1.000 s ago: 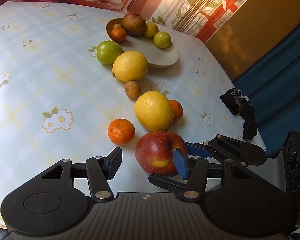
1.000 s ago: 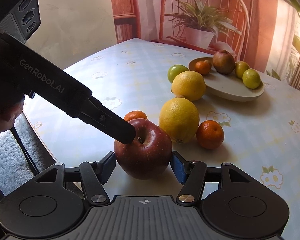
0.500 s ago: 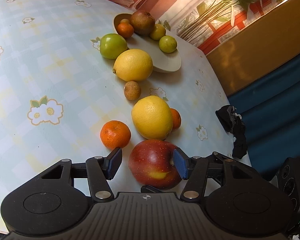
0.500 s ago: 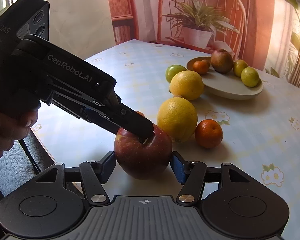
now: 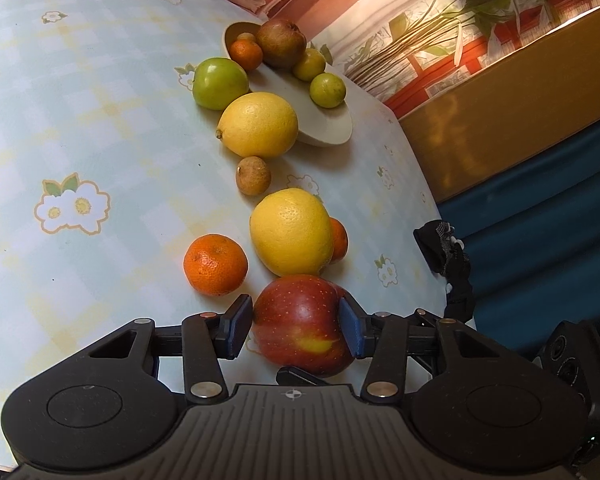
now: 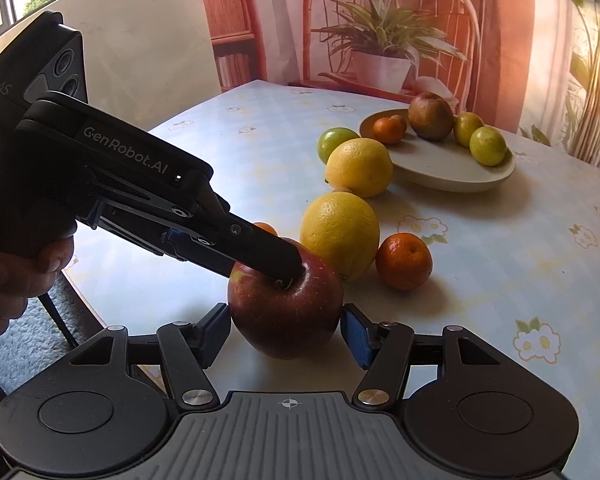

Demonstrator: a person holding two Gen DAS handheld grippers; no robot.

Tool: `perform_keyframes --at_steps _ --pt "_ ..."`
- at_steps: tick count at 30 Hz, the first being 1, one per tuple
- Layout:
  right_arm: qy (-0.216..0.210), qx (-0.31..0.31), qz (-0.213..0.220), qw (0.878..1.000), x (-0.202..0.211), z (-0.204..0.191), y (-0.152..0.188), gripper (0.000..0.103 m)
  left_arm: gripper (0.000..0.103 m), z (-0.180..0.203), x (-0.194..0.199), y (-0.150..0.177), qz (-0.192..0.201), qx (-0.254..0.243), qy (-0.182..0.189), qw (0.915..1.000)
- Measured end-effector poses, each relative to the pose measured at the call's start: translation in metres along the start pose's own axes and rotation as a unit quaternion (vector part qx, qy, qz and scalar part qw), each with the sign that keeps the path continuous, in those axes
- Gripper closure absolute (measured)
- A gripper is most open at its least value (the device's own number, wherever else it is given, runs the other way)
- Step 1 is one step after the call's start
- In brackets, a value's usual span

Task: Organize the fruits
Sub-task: 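Lift the red apple off the table with both grippers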

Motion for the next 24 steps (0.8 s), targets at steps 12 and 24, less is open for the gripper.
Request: perform_keyframes --at_steps 12,24 --pt "-0.005 0.0 0.016 1.0 0.0035 0.001 0.0017 0.049 0.054 -0.0019 0.002 -0.0024 0.011 0.005 -0.005 0.9999" --pt "-0.017 -0.026 0.019 0.999 -0.0003 0.0051 0.0029 0.05 0.056 -0.0008 0.0036 -0.0025 0.015 0.001 -0.01 0.9998"
Point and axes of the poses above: each gripper's, at about its wrist camera, not at the fingertips, and x roughly against the way its jaws point, z to its right, y to its underside, the point moved 8 cm from there along -x, roughly the way its jaws point, and after that the axes turned 3 degrees about y, right-handed, at the moved point
